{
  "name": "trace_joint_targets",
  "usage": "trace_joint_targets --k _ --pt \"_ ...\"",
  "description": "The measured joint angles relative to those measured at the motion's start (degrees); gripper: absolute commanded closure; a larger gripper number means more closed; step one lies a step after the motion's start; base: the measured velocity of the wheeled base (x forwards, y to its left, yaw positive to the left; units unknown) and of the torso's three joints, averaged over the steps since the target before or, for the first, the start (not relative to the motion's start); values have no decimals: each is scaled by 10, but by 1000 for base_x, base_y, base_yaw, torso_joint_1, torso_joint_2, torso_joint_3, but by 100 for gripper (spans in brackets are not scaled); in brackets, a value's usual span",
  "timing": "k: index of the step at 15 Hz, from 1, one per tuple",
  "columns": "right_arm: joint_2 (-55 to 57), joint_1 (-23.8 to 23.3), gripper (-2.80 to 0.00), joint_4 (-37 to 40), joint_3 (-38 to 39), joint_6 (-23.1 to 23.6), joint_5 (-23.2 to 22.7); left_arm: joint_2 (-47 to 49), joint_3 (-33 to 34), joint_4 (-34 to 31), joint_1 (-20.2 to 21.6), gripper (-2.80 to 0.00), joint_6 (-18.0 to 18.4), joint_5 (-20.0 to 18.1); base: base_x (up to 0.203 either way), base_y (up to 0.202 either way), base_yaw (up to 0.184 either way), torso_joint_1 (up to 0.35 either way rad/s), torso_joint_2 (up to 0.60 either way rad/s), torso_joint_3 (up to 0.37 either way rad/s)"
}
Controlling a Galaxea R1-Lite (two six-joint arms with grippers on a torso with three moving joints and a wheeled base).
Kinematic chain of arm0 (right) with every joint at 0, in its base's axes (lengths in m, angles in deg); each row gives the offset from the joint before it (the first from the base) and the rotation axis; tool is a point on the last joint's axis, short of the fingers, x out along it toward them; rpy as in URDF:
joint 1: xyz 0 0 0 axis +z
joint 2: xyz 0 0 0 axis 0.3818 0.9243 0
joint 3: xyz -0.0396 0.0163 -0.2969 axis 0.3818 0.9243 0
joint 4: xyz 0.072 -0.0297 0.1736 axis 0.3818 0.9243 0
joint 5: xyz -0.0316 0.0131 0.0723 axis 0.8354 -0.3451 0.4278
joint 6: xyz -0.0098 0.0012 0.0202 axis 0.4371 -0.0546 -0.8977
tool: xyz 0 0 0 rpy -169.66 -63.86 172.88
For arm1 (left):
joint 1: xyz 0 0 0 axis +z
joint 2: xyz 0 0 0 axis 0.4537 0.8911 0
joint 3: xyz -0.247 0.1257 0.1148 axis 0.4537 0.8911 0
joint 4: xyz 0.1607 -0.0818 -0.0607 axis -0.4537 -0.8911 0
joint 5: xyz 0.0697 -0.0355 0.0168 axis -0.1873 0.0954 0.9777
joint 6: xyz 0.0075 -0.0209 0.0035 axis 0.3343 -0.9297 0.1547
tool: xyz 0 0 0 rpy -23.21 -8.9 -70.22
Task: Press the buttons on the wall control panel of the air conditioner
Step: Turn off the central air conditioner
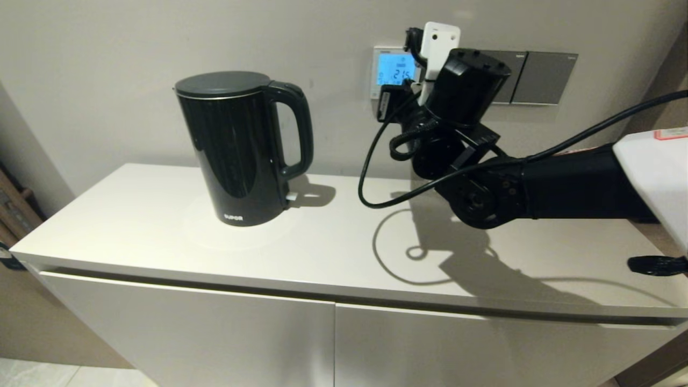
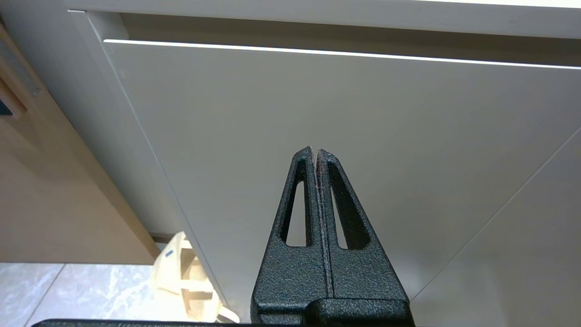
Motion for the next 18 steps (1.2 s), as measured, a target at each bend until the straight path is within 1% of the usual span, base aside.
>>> trace_joint_targets --k 3,5,10,13,16,18 --pt "-79 -24 0 -4 78 1 1 0 0 0 0 0 0 0 0 0 0 0 0 0" --pt "-145 -42 0 11 129 2 1 0 0 0 0 0 0 0 0 0 0 0 0 0" --pt "-338 -100 0 99 269 3 0 0 0 0 0 0 0 0 0 0 0 0 0 0" --pt "-442 -135 0 158 333 4 0 0 0 0 0 0 0 0 0 0 0 0 0 0" --pt "-523 -146 0 213 370 3 3 0 0 0 0 0 0 0 0 0 0 0 0 0" --pt "-571 -148 0 248 391 3 18 0 0 0 0 0 0 0 0 0 0 0 0 0"
